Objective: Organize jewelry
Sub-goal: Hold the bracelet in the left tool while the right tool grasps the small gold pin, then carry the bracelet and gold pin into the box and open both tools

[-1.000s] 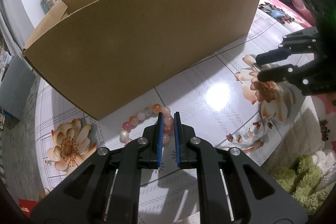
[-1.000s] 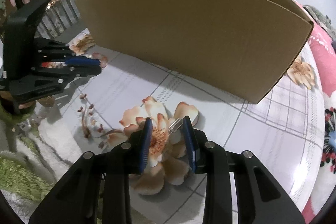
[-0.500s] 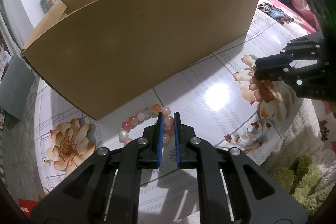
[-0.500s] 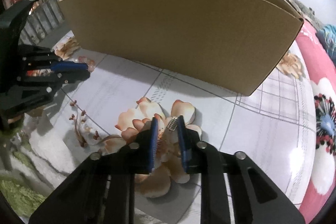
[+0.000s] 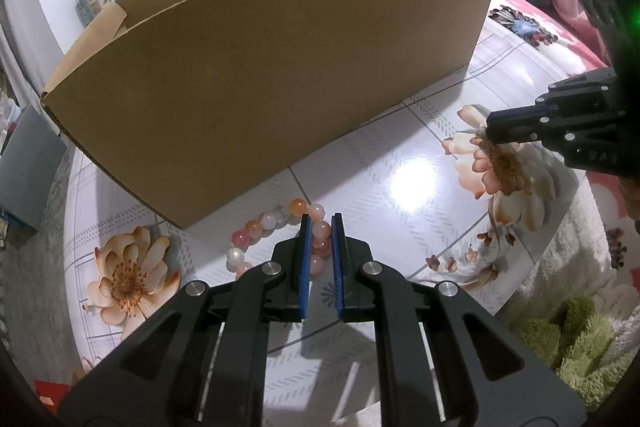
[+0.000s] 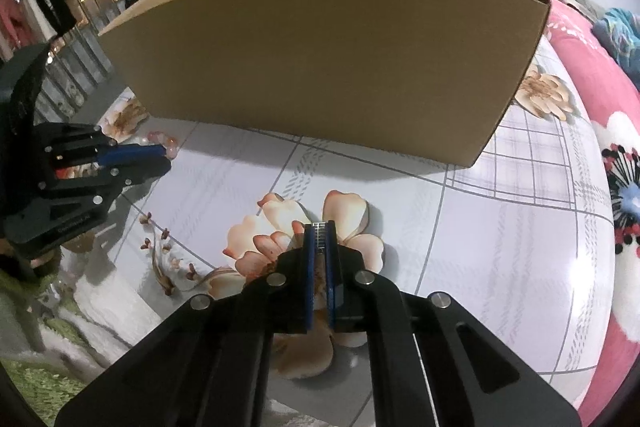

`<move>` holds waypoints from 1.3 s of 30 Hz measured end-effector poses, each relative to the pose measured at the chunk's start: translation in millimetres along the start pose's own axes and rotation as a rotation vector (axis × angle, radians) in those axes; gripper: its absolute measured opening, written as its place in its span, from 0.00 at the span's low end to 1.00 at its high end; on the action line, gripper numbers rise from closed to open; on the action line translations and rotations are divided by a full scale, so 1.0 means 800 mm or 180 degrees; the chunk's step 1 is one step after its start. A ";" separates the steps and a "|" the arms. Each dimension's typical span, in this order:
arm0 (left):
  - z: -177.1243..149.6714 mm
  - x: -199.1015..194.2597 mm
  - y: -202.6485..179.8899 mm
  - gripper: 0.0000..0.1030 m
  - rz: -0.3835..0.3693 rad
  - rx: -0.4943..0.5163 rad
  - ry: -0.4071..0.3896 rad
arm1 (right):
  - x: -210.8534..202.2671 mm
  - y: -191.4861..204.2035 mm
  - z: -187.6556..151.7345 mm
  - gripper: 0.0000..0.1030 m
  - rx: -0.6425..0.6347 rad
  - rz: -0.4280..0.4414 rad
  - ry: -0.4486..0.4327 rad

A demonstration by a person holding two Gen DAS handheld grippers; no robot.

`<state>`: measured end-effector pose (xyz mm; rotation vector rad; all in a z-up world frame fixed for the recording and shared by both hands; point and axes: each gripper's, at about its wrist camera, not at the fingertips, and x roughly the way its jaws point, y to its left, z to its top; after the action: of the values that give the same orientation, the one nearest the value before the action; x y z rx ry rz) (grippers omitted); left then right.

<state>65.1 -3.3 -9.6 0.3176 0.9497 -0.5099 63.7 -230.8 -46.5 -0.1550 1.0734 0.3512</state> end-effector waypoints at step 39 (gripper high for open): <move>0.184 -0.061 0.077 0.08 -0.0746 -0.0470 -0.0759 | -0.081 -0.050 0.174 0.05 0.0012 0.0629 -0.0827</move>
<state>176.8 -8.4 114.6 0.0102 0.7905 -0.6719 165.5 -240.5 74.6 0.0013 0.8334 0.5323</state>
